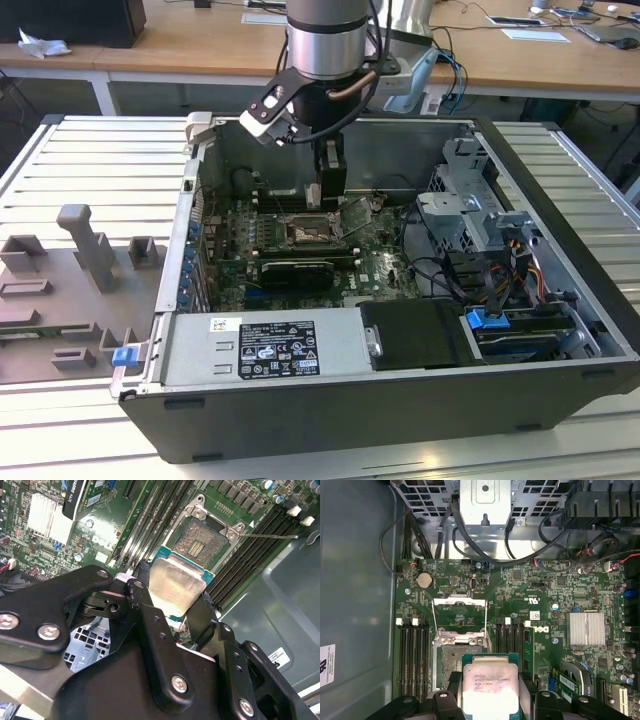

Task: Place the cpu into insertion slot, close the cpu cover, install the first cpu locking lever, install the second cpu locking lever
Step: 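Place the cpu into insertion slot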

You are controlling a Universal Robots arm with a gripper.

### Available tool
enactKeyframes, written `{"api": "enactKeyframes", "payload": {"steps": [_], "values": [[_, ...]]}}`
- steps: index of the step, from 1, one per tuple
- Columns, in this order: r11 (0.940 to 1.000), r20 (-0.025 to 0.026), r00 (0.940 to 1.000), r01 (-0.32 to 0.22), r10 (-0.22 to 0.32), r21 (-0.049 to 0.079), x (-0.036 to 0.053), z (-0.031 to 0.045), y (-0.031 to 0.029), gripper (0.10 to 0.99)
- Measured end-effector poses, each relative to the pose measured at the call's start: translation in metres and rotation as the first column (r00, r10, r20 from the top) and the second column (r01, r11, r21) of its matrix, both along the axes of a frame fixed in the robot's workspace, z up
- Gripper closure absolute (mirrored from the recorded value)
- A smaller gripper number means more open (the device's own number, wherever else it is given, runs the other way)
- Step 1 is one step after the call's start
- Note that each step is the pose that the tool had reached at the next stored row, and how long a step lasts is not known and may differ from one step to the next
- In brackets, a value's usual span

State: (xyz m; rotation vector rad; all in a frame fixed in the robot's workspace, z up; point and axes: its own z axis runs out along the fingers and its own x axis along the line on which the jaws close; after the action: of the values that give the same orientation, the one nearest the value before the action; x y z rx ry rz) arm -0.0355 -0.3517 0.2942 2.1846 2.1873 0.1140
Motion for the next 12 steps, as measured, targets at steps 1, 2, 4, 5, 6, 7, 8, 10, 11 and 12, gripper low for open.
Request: {"api": "enactKeyframes", "payload": {"steps": [1, 2, 4, 5, 6, 7, 8, 10, 11, 12], "values": [[1.0000, -0.0002, 1.0000, 0.000, 0.000, 0.000, 0.0000, -0.0013, 0.0000, 0.549], [1.0000, -0.0004, 1.0000, 0.000, 0.000, 0.000, 0.0000, -0.0021, 0.0000, 0.549], [1.0000, -0.0005, 1.0000, 0.000, 0.000, 0.000, 0.0000, -0.0032, 0.0000, 0.549], [1.0000, -0.0006, 1.0000, 0.000, 0.000, 0.000, 0.0000, -0.0038, 0.0000, 0.549], [1.0000, -0.0007, 1.0000, 0.000, 0.000, 0.000, 0.0000, -0.0044, 0.0000, 0.549], [1.0000, -0.0009, 1.0000, 0.000, 0.000, 0.000, 0.0000, -0.0056, 0.0000, 0.549], [1.0000, -0.0011, 1.0000, 0.000, 0.000, 0.000, 0.0000, -0.0063, 0.0000, 0.549], [1.0000, -0.0013, 1.0000, 0.000, 0.000, 0.000, 0.0000, -0.0076, 0.0000, 0.549], [1.0000, -0.0015, 1.0000, 0.000, 0.000, 0.000, 0.0000, -0.0081, 0.0000, 0.549], [1.0000, -0.0018, 1.0000, 0.000, 0.000, 0.000, 0.0000, -0.0087, 0.0000, 0.549]]}}
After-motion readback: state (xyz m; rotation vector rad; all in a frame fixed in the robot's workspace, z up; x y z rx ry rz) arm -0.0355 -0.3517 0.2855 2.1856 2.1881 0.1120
